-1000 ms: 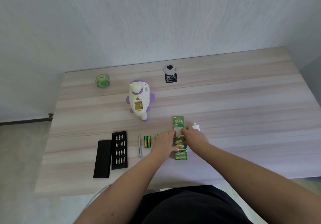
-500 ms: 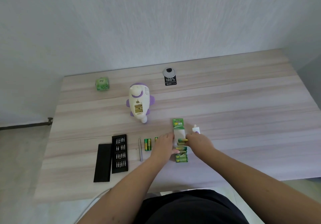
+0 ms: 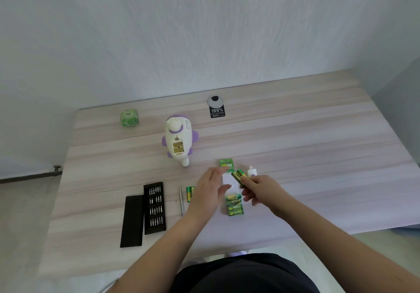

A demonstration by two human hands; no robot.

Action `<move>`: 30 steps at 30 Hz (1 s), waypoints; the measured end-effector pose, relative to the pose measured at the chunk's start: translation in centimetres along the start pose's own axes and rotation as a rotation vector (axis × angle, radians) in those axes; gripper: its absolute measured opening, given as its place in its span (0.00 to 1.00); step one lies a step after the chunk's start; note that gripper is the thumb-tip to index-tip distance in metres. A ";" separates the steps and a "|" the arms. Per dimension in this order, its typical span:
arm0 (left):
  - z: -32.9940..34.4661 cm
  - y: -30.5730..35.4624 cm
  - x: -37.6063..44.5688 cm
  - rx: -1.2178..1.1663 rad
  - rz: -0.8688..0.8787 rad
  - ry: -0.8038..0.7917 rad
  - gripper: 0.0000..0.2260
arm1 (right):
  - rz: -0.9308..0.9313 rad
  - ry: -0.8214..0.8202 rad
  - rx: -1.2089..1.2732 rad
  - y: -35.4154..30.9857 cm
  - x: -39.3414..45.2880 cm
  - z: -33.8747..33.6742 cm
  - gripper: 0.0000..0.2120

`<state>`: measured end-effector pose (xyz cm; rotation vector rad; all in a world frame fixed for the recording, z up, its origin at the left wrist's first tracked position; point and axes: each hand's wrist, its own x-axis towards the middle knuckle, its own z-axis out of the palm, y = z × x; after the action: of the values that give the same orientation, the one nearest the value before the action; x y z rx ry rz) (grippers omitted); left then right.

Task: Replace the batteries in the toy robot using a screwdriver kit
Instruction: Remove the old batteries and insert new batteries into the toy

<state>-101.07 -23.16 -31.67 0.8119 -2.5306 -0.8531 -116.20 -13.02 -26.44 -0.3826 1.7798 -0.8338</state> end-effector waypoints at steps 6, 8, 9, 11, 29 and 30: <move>-3.3 -0.8 0.5 0.076 0.183 0.104 0.14 | 0.003 -0.077 0.063 -2.9 -1.4 2.8 0.18; -4.4 -1.3 0.3 0.119 0.250 0.127 0.09 | 0.019 -0.102 0.114 -3.8 -1.9 4.1 0.18; -5.1 -1.6 0.3 0.131 0.271 0.131 0.07 | 0.027 -0.111 0.137 -4.3 -2.1 4.7 0.18; -6.2 -2.2 -0.1 0.114 0.268 0.130 0.06 | 0.033 -0.107 0.167 -5.4 -2.6 5.9 0.19; -16.9 -5.6 -3.6 -0.242 0.123 0.358 0.11 | -0.318 -0.164 0.298 -10.2 -5.2 15.7 0.13; -17.3 -5.9 -3.6 -0.256 0.142 0.362 0.12 | -0.328 -0.151 0.324 -10.4 -5.2 16.2 0.11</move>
<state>-87.48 -32.34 -22.77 0.6308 -2.0851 -0.8723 -100.84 -22.76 -18.35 -0.5147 1.4302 -1.2699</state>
